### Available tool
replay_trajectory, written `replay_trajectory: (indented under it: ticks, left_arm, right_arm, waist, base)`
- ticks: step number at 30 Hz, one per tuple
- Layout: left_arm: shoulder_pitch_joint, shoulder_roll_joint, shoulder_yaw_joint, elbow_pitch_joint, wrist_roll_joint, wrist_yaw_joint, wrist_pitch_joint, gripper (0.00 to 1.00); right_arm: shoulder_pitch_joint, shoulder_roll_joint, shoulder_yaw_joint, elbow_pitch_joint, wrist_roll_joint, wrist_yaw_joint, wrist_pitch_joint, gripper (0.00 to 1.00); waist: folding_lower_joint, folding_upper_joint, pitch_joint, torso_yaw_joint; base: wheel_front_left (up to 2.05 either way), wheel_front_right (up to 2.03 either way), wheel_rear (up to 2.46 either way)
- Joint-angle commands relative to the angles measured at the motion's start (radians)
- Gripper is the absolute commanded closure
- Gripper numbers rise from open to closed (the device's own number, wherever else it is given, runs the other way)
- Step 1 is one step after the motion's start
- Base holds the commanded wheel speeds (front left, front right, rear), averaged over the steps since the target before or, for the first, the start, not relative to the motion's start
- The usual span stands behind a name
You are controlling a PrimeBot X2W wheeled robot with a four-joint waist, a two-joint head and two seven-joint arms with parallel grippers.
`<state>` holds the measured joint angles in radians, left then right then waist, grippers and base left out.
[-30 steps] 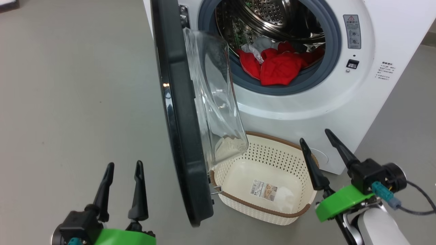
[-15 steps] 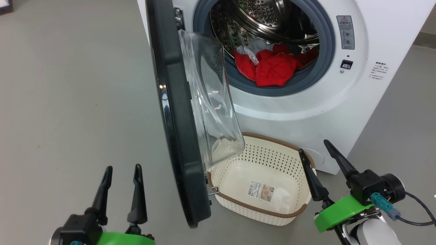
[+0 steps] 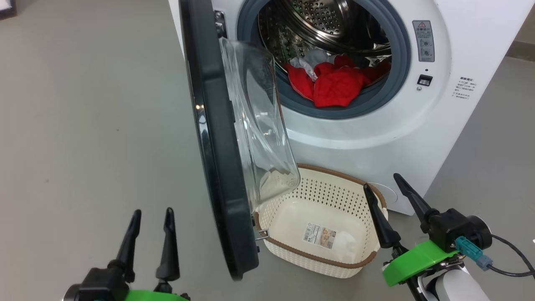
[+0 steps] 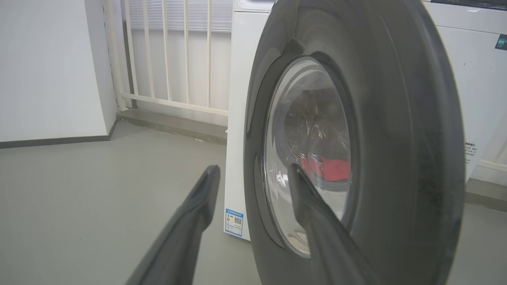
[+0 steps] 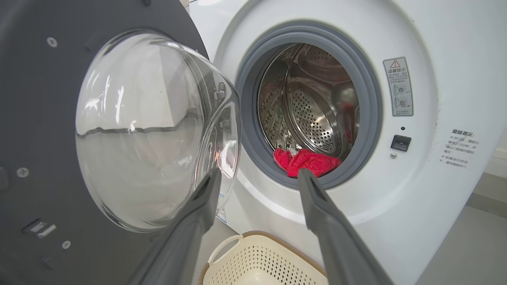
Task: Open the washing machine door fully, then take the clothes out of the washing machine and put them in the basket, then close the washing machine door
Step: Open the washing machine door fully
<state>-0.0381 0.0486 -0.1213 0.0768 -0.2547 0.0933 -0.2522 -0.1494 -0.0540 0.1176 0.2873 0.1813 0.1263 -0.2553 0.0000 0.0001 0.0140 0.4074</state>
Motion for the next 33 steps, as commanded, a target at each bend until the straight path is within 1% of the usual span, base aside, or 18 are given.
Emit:
replay_trajectory:
  ticks: [1,6,14,16,18,19,21,24,28,30,33]
  left_arm:
    - [-0.016,0.015,0.029,-0.033,0.014,0.008,-0.001,1.0]
    - [-0.036,0.017,0.025,-0.091,0.029,0.014,-0.005,1.0]
    - [-0.095,0.015,0.01,-0.249,0.048,-0.001,-0.009,1.0]
    - [-0.117,0.014,-0.003,-0.298,0.054,-0.014,-0.009,1.0]
    - [-0.135,0.012,-0.029,-0.336,0.054,-0.042,-0.009,1.0]
    - [-0.135,0.012,-0.029,-0.336,0.054,-0.042,-0.009,1.0]
    - [-0.148,0.01,-0.055,-0.353,0.05,-0.064,-0.009,1.0]
    - [-0.158,0.01,-0.105,-0.341,0.057,-0.102,-0.009,1.0]
    - [-0.164,0.015,-0.183,-0.284,0.062,-0.152,0.01,1.0]
    - [-0.16,0.014,-0.211,-0.253,0.055,-0.163,0.033,1.0]
    - [-0.151,0.012,-0.236,-0.192,0.034,-0.164,0.079,1.0]
  right_arm:
    - [-0.026,0.004,0.03,-0.021,0.01,0.004,-0.006,0.0]
    - [-0.027,0.004,0.032,-0.013,0.018,0.004,-0.006,0.0]
    - [-0.034,0.004,0.038,-0.006,0.03,0.004,-0.006,0.0]
    - [-0.038,0.004,0.042,-0.005,0.033,0.004,-0.006,0.0]
    - [-0.04,0.004,0.045,-0.004,0.037,0.004,-0.006,0.0]
    - [-0.04,0.004,0.045,-0.004,0.037,0.004,-0.006,0.0]
    - [-0.041,0.004,0.046,-0.003,0.038,0.004,-0.006,0.0]
    - [-0.04,0.004,0.049,-0.001,0.041,0.004,-0.006,0.0]
    - [-0.038,0.004,0.052,0.002,0.046,0.004,-0.006,0.0]
    - [-0.039,0.004,0.054,0.003,0.047,0.004,-0.006,0.0]
    - [-0.041,0.004,0.057,0.004,0.049,0.004,-0.006,0.0]
  waist:
    - [0.0,-0.0001,0.0,0.0]
    - [0.0,-0.0001,-0.004,0.001]
    - [0.0,-0.0001,-0.009,-0.005]
    - [0.0,-0.0001,-0.009,-0.008]
    - [0.0,-0.0001,-0.009,-0.011]
    - [0.0,-0.0001,-0.009,-0.011]
    - [0.0,-0.0001,-0.01,-0.013]
    - [0.0,-0.0001,-0.014,-0.019]
    - [0.0,-0.0001,-0.02,-0.027]
    - [0.0,-0.0001,-0.02,-0.033]
    - [0.0,-0.0001,-0.018,-0.041]
  base:
    - [0.0,0.0,0.0]
    - [0.0,0.0,0.0]
    - [0.0,0.0,0.0]
    - [0.0,0.0,0.0]
    - [0.0,0.0,0.0]
    - [0.0,0.0,0.0]
    - [0.0,0.0,0.0]
    - [0.0,0.0,0.0]
    - [0.0,0.0,0.0]
    - [0.0,0.0,0.0]
    - [0.0,0.0,0.0]
